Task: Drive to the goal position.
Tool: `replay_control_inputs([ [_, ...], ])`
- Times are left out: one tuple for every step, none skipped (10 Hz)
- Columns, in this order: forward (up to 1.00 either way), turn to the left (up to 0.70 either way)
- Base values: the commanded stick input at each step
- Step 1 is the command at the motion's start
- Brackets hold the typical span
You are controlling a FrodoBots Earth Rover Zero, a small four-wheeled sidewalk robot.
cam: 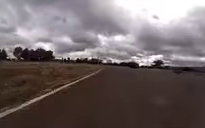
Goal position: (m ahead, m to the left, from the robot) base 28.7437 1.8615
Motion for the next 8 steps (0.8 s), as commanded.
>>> replay_control_inputs([
  [0.85, 0.04],
  [0.85, 0.04],
  [0.85, 0.04],
  [0.85, 0.04],
  [0.85, 0.04],
  [0.85, 0.04],
  [0.85, 0.04],
  [0.85, 0.04],
])
